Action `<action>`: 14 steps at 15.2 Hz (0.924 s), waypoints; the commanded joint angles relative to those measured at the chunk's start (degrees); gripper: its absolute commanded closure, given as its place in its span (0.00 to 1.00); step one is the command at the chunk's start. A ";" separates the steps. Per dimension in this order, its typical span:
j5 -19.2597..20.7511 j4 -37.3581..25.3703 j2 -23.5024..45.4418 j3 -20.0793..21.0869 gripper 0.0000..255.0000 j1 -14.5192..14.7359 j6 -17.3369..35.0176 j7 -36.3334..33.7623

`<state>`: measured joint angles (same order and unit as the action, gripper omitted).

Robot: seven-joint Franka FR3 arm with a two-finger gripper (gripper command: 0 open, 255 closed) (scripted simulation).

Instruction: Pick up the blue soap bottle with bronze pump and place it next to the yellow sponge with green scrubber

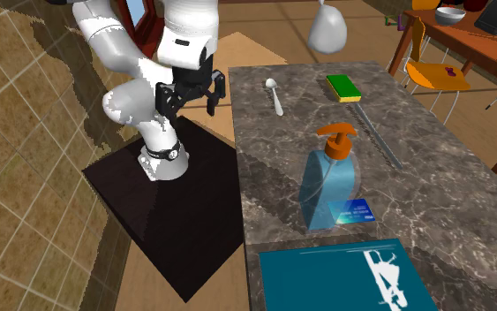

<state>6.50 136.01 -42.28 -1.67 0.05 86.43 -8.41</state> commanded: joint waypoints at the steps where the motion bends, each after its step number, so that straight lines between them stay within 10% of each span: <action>1: 0.00 0.00 0.00 0.00 0.00 0.00 0.00 0.00; 14: -2.80 -20.67 22.81 9.07 0.00 -3.09 8.96 -26.15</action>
<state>3.52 117.52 -21.33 6.81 -2.75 95.14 -32.38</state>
